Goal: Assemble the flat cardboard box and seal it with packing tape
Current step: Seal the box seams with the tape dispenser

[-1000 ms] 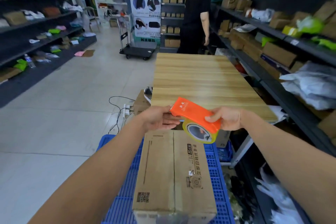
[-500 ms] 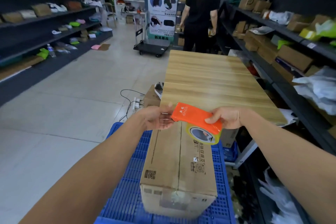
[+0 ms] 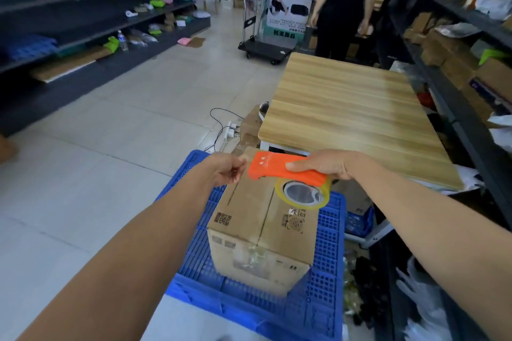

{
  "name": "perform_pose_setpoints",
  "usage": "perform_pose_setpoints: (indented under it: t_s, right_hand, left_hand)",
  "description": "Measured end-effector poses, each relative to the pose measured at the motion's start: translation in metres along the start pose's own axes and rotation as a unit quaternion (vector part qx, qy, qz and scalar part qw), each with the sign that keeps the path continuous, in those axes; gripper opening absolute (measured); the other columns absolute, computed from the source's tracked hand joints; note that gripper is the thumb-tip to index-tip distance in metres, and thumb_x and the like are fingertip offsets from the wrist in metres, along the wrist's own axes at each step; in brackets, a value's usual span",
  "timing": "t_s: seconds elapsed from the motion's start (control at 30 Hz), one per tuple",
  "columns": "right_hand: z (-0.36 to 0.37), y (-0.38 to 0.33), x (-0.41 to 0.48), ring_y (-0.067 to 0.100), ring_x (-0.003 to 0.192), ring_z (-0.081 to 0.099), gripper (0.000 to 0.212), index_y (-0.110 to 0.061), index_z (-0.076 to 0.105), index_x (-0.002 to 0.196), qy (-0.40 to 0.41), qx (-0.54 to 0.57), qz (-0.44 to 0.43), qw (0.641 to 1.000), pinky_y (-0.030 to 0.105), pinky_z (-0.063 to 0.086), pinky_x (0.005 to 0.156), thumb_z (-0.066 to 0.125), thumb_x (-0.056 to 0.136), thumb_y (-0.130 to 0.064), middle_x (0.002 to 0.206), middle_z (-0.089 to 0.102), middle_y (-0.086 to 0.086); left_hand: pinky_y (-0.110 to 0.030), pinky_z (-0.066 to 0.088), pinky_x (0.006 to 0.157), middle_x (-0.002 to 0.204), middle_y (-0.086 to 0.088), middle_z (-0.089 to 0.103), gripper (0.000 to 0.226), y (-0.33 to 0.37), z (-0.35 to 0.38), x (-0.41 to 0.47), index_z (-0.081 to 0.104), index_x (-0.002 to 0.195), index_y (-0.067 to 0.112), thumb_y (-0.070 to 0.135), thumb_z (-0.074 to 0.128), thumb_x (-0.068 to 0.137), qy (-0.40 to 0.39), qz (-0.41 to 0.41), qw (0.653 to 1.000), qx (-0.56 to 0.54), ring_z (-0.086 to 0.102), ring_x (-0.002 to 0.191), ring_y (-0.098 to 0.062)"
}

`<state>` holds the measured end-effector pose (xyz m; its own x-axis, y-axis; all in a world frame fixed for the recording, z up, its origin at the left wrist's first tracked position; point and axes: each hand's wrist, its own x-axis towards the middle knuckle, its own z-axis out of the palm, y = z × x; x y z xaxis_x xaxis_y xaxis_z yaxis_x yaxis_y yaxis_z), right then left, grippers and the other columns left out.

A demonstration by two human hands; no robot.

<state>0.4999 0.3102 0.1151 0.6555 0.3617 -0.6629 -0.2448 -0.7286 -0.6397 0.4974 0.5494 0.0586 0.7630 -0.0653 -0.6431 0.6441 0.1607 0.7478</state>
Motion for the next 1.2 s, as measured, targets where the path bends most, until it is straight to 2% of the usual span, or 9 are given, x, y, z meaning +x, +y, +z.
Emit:
perform_pose_setpoints:
  t_s: [0.1, 0.17, 0.33, 0.47, 0.57, 0.67, 0.77, 1.03, 1.2]
  right_hand:
    - [-0.006, 0.019, -0.016, 0.015, 0.078, 0.069, 0.077, -0.017, 0.069, 0.099, -0.014, -0.080, 0.042, 0.996, 0.027, 0.054, 0.070, 0.071, 0.045, -0.073, 0.089, 0.074, 0.000]
    - [-0.009, 0.037, -0.028, 0.012, 0.076, 0.069, 0.080, -0.019, 0.070, 0.096, -0.029, -0.145, 0.082, 0.986, 0.026, 0.052, 0.072, 0.070, 0.041, -0.078, 0.085, 0.073, -0.004]
    - [0.010, 0.055, -0.029, 0.018, 0.098, 0.067, 0.096, -0.015, 0.071, 0.109, -0.050, -0.236, 0.128, 0.962, 0.032, 0.050, 0.091, 0.067, 0.039, -0.080, 0.105, 0.072, 0.001]
    - [0.021, 0.073, -0.033, 0.019, 0.104, 0.066, 0.106, -0.018, 0.069, 0.112, -0.056, -0.218, 0.146, 0.963, 0.031, 0.049, 0.093, 0.071, 0.028, -0.083, 0.111, 0.071, 0.002]
    - [0.029, 0.083, -0.037, 0.018, 0.103, 0.066, 0.088, -0.020, 0.069, 0.110, -0.055, -0.213, 0.153, 0.963, 0.031, 0.048, 0.094, 0.071, 0.044, -0.079, 0.109, 0.071, -0.001]
    - [0.037, 0.087, -0.040, 0.017, 0.096, 0.066, 0.064, -0.020, 0.069, 0.106, -0.049, -0.200, 0.167, 0.964, 0.031, 0.048, 0.092, 0.070, 0.064, -0.068, 0.102, 0.071, -0.002]
    - [0.043, 0.088, -0.042, 0.016, 0.097, 0.065, 0.058, -0.019, 0.068, 0.110, -0.048, -0.195, 0.182, 0.963, 0.033, 0.047, 0.095, 0.067, 0.073, -0.063, 0.103, 0.069, -0.002]
    - [0.058, 0.085, -0.035, 0.018, 0.105, 0.062, 0.067, -0.021, 0.064, 0.115, -0.052, -0.220, 0.206, 0.952, 0.036, 0.045, 0.102, 0.067, 0.068, -0.069, 0.113, 0.066, -0.002]
    - [0.063, 0.085, -0.031, 0.017, 0.102, 0.064, 0.105, -0.022, 0.065, 0.114, -0.052, -0.223, 0.202, 0.952, 0.037, 0.046, 0.102, 0.069, 0.030, -0.084, 0.110, 0.067, -0.004]
  left_hand:
    - [-0.010, 0.036, 0.034, 0.034, 0.001, 0.054, 0.023, -0.014, -0.053, 0.006, 0.052, 0.080, 0.007, 0.006, 0.041, 0.101, 0.102, -0.001, 0.993, -0.055, 0.046, 0.044, -0.005]
    - [-0.010, 0.037, 0.032, 0.035, 0.000, 0.054, 0.021, -0.031, -0.092, 0.009, 0.050, 0.085, 0.006, 0.007, 0.038, 0.101, 0.144, -0.014, 0.988, -0.060, 0.046, 0.039, -0.006]
    - [-0.017, 0.042, 0.038, 0.060, 0.001, 0.036, 0.014, -0.067, -0.103, 0.007, 0.057, 0.086, 0.006, 0.014, 0.053, 0.097, 0.099, -0.020, 0.995, -0.024, 0.036, 0.053, -0.009]
    - [-0.018, 0.045, 0.044, 0.066, -0.003, 0.048, 0.011, -0.087, -0.103, -0.003, 0.058, 0.094, 0.002, 0.011, 0.053, 0.096, 0.113, -0.010, 0.993, 0.012, 0.043, 0.057, -0.009]
    - [-0.020, 0.046, 0.047, 0.065, -0.004, 0.048, 0.015, -0.099, -0.101, -0.006, 0.058, 0.086, 0.001, 0.009, 0.051, 0.097, 0.123, -0.004, 0.992, 0.034, 0.041, 0.056, -0.010]
    - [-0.016, 0.042, 0.036, 0.057, -0.002, 0.043, 0.020, -0.104, -0.102, -0.005, 0.056, 0.081, 0.002, 0.010, 0.049, 0.099, 0.114, -0.015, 0.992, 0.048, 0.035, 0.047, -0.009]
    - [-0.018, 0.040, 0.039, 0.057, -0.003, 0.041, 0.024, -0.108, -0.107, 0.001, 0.054, 0.077, 0.005, 0.011, 0.048, 0.099, 0.112, -0.028, 0.991, 0.067, 0.033, 0.043, -0.009]
    - [-0.016, 0.040, 0.037, 0.058, -0.003, 0.045, 0.018, -0.118, -0.113, 0.011, 0.058, 0.092, 0.000, 0.013, 0.048, 0.100, 0.115, -0.055, 0.987, 0.098, 0.036, 0.039, -0.009]
    - [-0.025, 0.041, 0.053, 0.065, -0.006, 0.048, 0.014, -0.118, -0.114, 0.013, 0.055, 0.091, 0.001, 0.009, 0.048, 0.099, 0.117, -0.052, 0.987, 0.092, 0.037, 0.051, -0.013]
